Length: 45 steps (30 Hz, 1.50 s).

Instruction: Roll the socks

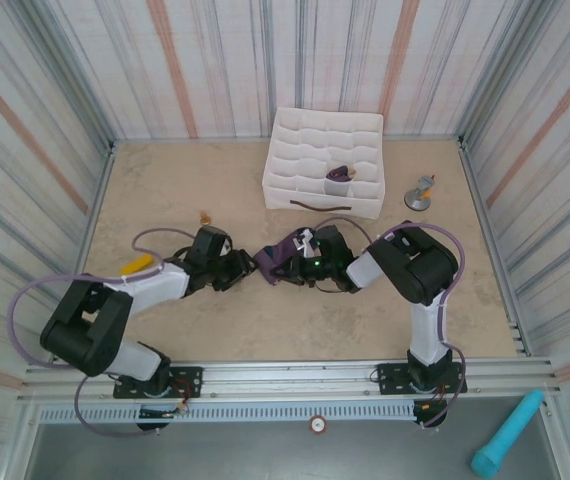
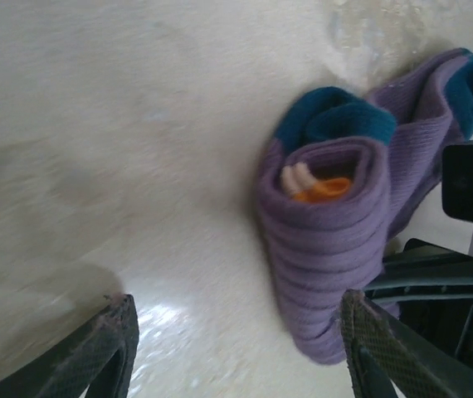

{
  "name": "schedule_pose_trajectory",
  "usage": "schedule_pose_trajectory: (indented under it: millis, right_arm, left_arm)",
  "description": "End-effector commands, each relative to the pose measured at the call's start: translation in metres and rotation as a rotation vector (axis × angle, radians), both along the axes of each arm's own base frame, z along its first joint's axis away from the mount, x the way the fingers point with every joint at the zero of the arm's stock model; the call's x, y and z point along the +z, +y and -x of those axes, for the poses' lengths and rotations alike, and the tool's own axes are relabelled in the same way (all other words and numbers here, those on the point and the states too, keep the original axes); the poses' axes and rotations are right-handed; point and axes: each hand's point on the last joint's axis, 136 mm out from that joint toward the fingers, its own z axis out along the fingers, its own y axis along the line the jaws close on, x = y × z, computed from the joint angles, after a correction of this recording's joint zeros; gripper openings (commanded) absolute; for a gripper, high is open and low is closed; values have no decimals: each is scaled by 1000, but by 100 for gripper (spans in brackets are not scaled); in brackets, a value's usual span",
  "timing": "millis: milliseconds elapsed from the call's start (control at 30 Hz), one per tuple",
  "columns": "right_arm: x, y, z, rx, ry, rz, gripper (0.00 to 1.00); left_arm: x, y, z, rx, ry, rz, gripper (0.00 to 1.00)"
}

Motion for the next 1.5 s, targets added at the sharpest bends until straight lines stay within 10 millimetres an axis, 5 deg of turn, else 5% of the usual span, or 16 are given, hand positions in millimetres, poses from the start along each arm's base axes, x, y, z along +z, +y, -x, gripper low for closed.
schedule_pose_trajectory:
  millis: [0,400,633,1033,1133,1467]
  right_arm:
    - [-108,-68,44,-150,363,374,0]
    - [-111,-70,46,-167,374,371,0]
    - [-112,-69,44,-169,375,361,0]
    - [-110,-71,41,-176,364,354,0]
    - [-108,-75,40,-175,344,381,13]
    - [-36,-62,16,-105,9,400,35]
  left_arm:
    - [7,-15,-18,-26,-83,-15,64]
    - [-18,-17,-29,36,-57,-40,53]
    - [-12,-14,-30,67,-122,-44,47]
    - [-34,-13,-25,76,-71,-67,18]
    - [-38,-5,-22,88,-34,-124,9]
    - [-18,16,-14,75,-7,-259,2]
